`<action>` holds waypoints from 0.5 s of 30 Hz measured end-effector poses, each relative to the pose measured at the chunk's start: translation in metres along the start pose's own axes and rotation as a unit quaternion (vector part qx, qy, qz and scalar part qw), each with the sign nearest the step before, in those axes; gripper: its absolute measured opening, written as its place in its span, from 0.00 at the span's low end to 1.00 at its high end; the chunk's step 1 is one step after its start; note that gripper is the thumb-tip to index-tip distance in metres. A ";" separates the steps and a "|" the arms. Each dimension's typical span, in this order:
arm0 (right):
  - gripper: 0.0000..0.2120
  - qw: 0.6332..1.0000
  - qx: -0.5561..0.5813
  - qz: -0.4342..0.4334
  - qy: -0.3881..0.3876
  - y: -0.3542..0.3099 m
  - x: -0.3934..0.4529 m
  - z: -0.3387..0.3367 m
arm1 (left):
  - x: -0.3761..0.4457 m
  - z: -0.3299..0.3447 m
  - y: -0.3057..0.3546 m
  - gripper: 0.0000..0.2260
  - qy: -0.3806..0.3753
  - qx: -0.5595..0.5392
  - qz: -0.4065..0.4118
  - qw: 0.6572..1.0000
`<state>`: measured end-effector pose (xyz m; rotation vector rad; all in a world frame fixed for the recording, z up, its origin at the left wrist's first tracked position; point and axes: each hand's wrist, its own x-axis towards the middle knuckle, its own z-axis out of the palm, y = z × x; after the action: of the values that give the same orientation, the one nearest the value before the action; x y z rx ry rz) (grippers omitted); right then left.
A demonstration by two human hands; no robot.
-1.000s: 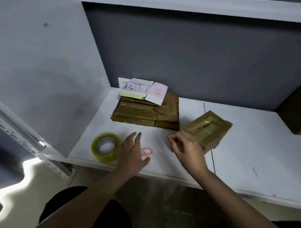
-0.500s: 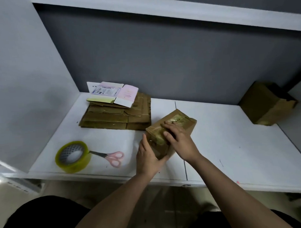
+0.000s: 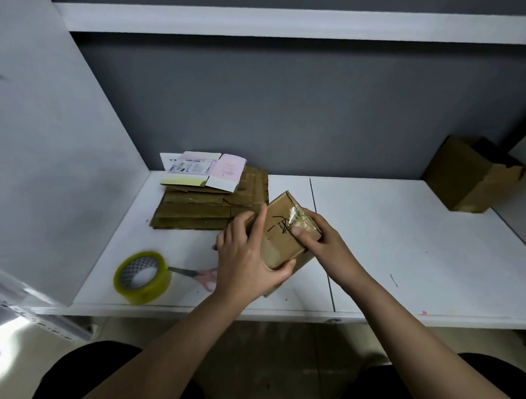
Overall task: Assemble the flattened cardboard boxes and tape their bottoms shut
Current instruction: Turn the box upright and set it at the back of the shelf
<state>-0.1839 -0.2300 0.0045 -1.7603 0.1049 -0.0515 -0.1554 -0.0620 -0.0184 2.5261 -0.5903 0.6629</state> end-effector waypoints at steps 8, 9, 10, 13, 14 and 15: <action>0.20 0.999 0.035 0.018 0.030 -0.012 -0.005 0.006 | -0.009 -0.017 -0.001 0.44 -0.003 0.026 0.046 0.999; 0.18 0.999 0.028 0.013 0.042 -0.012 -0.005 0.009 | -0.010 -0.018 0.001 0.44 0.002 0.029 0.052 0.998; 0.16 0.998 0.026 0.012 0.054 -0.012 -0.005 0.011 | -0.010 -0.019 0.002 0.44 0.007 0.030 0.053 0.998; 0.14 0.996 0.041 0.020 0.074 -0.015 -0.008 0.016 | -0.012 -0.022 0.006 0.43 0.017 0.038 0.054 0.998; 0.13 0.996 0.044 0.024 0.079 -0.016 -0.009 0.017 | -0.012 -0.023 0.007 0.43 0.018 0.043 0.055 0.997; 0.13 0.995 0.044 0.027 0.086 -0.016 -0.010 0.017 | -0.013 -0.023 0.008 0.43 0.018 0.048 0.055 0.997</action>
<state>-0.1913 -0.2093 0.0176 -1.6624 0.2716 -0.1676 -0.1781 -0.0527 -0.0047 2.5778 -0.7048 0.7920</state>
